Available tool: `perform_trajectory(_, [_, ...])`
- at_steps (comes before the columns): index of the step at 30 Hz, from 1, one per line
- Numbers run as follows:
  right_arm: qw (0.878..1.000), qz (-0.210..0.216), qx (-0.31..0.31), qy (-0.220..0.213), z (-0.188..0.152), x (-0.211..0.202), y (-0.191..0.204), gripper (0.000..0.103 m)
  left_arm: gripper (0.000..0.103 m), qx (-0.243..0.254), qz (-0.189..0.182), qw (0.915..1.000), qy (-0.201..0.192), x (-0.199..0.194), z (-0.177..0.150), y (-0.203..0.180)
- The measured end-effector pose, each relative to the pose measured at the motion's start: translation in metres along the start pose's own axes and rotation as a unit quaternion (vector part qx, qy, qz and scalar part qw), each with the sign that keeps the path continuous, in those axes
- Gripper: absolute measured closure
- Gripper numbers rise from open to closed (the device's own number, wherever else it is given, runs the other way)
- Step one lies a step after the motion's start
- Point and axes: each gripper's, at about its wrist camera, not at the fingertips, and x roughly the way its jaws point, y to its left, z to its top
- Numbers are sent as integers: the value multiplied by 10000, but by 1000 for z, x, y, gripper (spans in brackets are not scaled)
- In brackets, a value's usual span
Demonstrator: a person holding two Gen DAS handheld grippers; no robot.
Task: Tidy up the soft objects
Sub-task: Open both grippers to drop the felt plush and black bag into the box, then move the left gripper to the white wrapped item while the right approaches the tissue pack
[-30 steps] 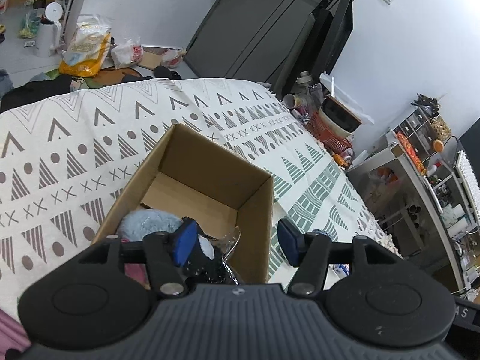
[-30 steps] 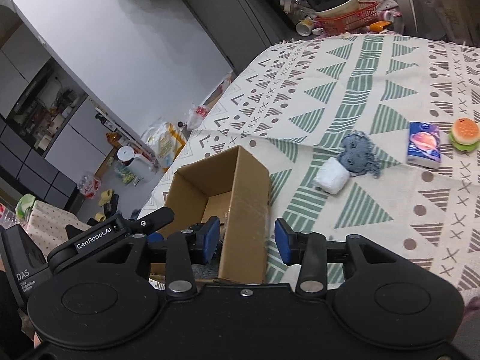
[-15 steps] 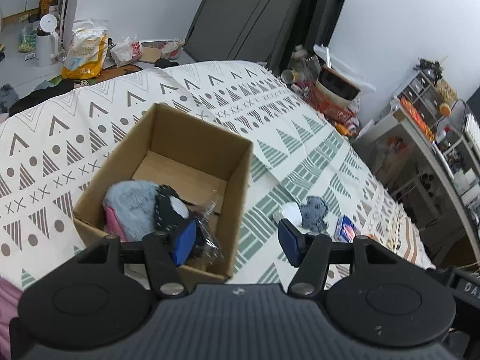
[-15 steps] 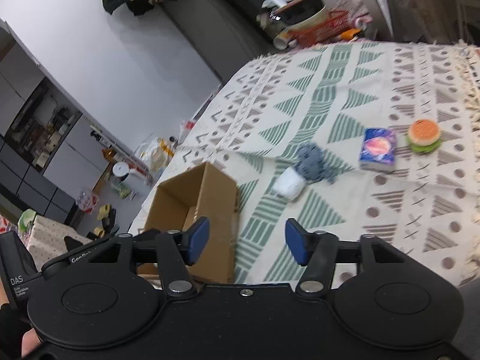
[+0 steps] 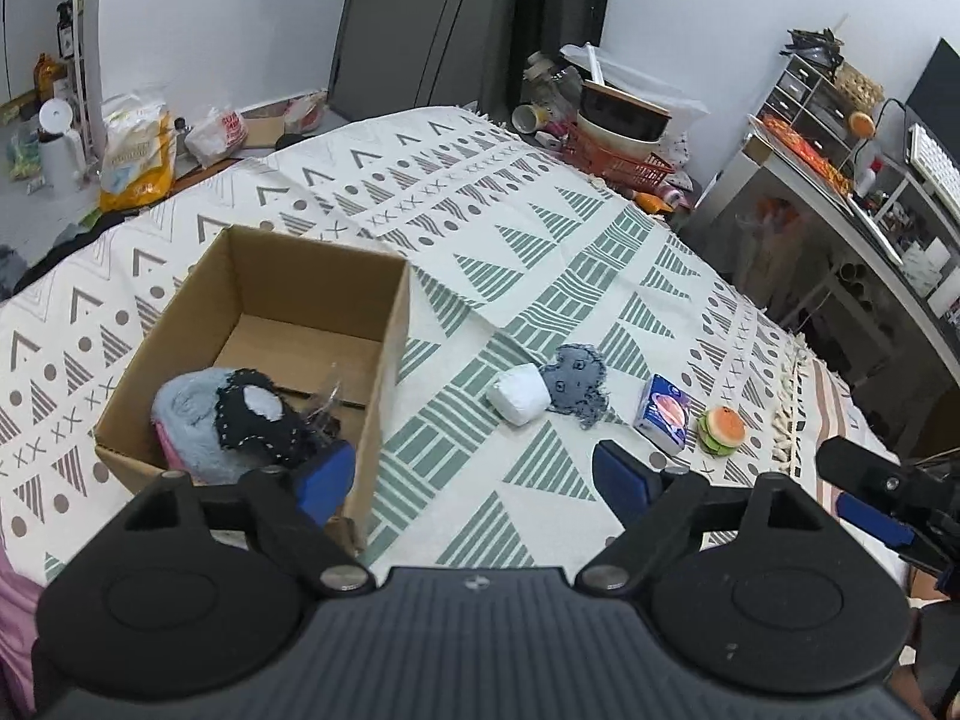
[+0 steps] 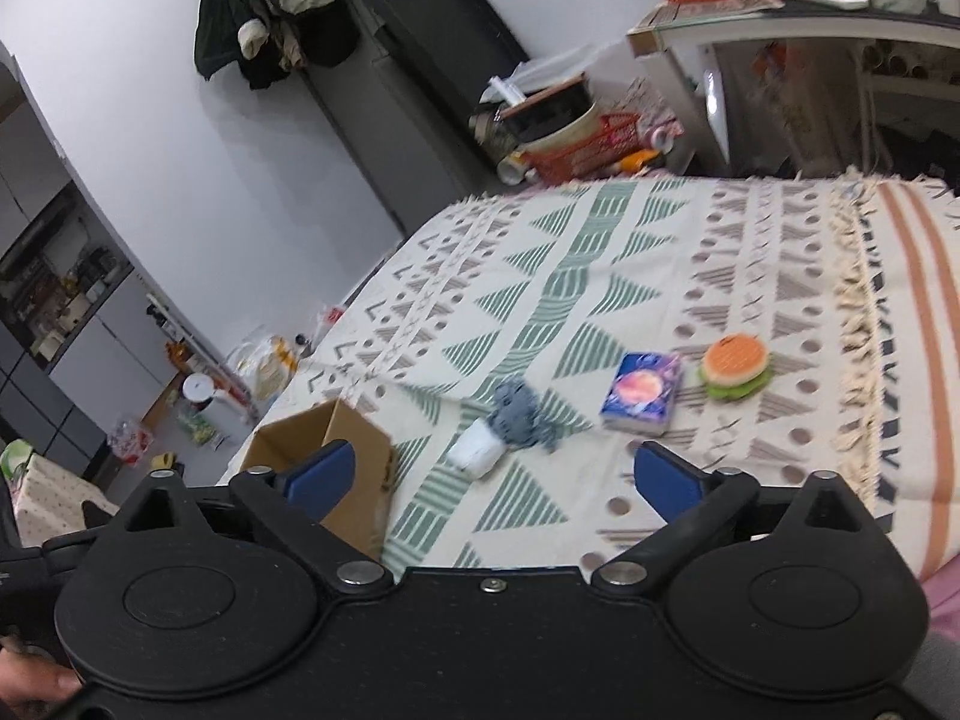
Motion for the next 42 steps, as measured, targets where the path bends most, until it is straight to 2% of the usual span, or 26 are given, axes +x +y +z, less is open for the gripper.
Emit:
perform_trajectory(4, [9998, -10, 138, -130, 2, -6, -19, 0, 17, 104, 48, 9999, 30, 0, 0, -17])
perform_trajectory(8, [9997, -99, 149, -167, 3, -9, -36, 0, 5, 227, 77, 9997, 34, 1, -1, -32])
perform_trajectory(13, [9995, -25, 225, -240, 4, -15, -54, 0, 1, 199, 89, 9997, -73, 2, -1, -46])
perform_trajectory(21, [9991, -3, 390, -179, 5, -12, -75, 0, 1, 401, 195, 9987, -255, 12, -4, -70])
perform_trajectory(26, [9991, -185, 329, -197, 6, -6, -81, 0, 1, 506, 1, 9987, -55, 28, -7, -82])
perform_trajectory(28, [9984, -390, 315, -244, 7, -4, -83, 0, 1, 580, 122, 9982, -38, 34, -8, -88])
perform_trajectory(31, [9982, -280, 506, -164, 11, 4, -93, 0, 1, 779, 250, 9966, 90, 46, -8, -95])
perform_trajectory(35, [9967, -288, 744, -133, 14, 16, -103, 0, 1, 812, 342, 9958, 230, 63, -5, -98])
perform_trajectory(42, [9936, -321, 1075, -95, 17, 38, -117, 0, 1, 902, 438, 9948, 182, 88, 1, -101])
